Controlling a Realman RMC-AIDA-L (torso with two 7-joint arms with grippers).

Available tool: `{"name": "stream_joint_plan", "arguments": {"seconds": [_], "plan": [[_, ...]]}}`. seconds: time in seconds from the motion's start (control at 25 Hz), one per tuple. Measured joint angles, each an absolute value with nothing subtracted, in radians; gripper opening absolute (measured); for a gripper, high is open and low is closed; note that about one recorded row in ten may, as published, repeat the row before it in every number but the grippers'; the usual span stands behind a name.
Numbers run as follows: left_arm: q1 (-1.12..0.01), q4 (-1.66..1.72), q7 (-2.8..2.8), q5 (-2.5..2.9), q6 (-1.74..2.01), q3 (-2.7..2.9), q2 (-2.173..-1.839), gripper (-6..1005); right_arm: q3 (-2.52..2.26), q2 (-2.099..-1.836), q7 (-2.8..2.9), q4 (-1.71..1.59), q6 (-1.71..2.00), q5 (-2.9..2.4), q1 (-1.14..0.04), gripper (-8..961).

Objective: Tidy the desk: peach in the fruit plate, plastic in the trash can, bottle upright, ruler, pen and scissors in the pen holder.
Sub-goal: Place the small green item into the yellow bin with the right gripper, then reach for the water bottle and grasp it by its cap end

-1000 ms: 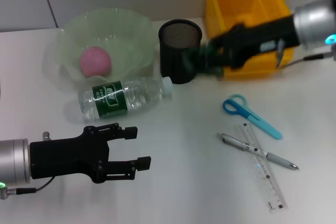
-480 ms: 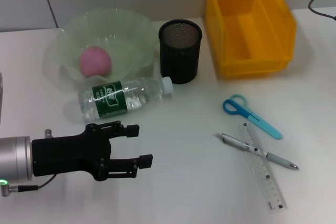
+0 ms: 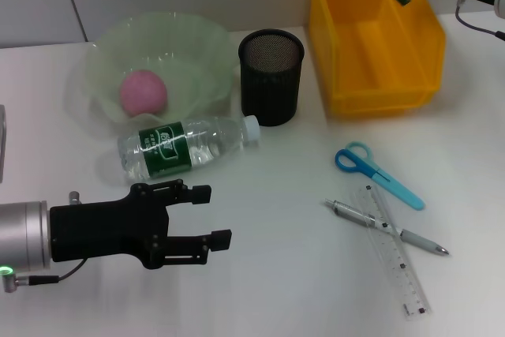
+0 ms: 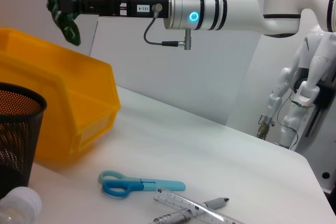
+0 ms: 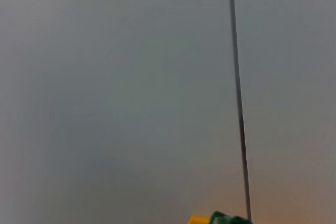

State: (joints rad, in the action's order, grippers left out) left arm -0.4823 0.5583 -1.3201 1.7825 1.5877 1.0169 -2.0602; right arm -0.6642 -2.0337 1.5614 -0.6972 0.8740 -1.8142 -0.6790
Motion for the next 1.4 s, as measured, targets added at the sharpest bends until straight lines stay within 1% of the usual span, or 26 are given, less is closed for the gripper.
{"name": "stream_joint_plan", "arguments": {"seconds": [0.32, 0.52, 0.68, 0.72, 0.76, 0.8, 0.84, 0.88, 0.92, 0.96, 1.0, 1.04, 1.08, 1.12, 1.16, 1.32, 1.4], "plan": [[-0.486, 0.558, -1.321, 1.783, 1.588, 1.017, -2.060, 834, -0.664, -2.035, 1.561, -0.700, 0.873, -1.815, -0.679, 581], [-0.487, 0.558, -1.321, 1.783, 1.588, 1.017, -2.060, 834, -0.648, -2.039, 1.561, -0.710, 0.875, -1.784, -0.669, 779], [-0.487, 0.558, -1.321, 1.783, 1.588, 1.017, -2.060, 835, -0.637, -2.036, 1.541, -0.714, 0.945, -1.654, -0.637, 779], [-0.487, 0.558, -1.321, 1.783, 1.588, 1.017, -2.060, 835, -0.637, -2.023, 1.516, -0.707, 1.030, -1.550, -0.607, 779], [-0.487, 0.558, -1.321, 1.783, 1.588, 1.017, -2.060, 835, -0.637, -2.023, 1.516, -0.707, 1.030, -1.550, -0.607, 779], [-0.487, 0.558, -1.321, 1.783, 1.588, 1.017, -2.060, 835, -0.636, -2.004, 1.506, -0.690, 1.140, -1.466, -0.579, 779], [-0.487, 0.558, -1.321, 1.783, 1.588, 1.017, -2.060, 835, -0.636, -2.004, 1.506, -0.690, 1.140, -1.466, -0.579, 779], [-0.488, 0.558, -1.321, 1.783, 1.588, 1.018, -2.060, 835, -0.637, -1.993, 1.506, -0.676, 1.202, -1.436, -0.568, 779], [-0.489, 0.558, -1.321, 1.783, 1.588, 1.018, -2.060, 835, -0.638, -1.969, 1.507, -0.647, 1.303, -1.418, -0.556, 779], [-0.489, 0.558, -1.321, 1.783, 1.588, 1.018, -2.060, 835, -0.638, -1.969, 1.507, -0.647, 1.303, -1.418, -0.556, 779], [-0.489, 0.558, -1.321, 1.783, 1.588, 1.018, -2.060, 835, -0.651, -1.936, 1.509, -0.603, 1.428, -1.423, -0.550, 779], [-0.489, 0.558, -1.321, 1.783, 1.589, 1.018, -2.060, 834, -0.651, -1.936, 1.509, -0.603, 1.428, -1.423, -0.550, 779], [-0.489, 0.558, -1.321, 1.783, 1.589, 1.017, -2.060, 834, -0.659, -1.921, 1.509, -0.585, 1.484, -1.432, -0.550, 779], [-0.490, 0.558, -1.321, 1.783, 1.590, 1.017, -2.060, 834, -0.674, -1.893, 1.509, -0.556, 1.583, -1.483, -0.549, 779], [-0.490, 0.558, -1.321, 1.783, 1.590, 1.017, -2.060, 834, -0.674, -1.893, 1.509, -0.556, 1.583, -1.483, -0.549, 779], [-0.496, 0.558, -1.321, 1.782, 1.588, 1.017, -2.060, 834, -0.676, -1.868, 1.524, -0.567, 1.724, -1.701, -0.550, 779], [-0.498, 0.558, -1.322, 1.782, 1.588, 1.017, -2.060, 834, -0.677, -1.865, 1.527, -0.571, 1.745, -1.754, -0.553, 779]]}}
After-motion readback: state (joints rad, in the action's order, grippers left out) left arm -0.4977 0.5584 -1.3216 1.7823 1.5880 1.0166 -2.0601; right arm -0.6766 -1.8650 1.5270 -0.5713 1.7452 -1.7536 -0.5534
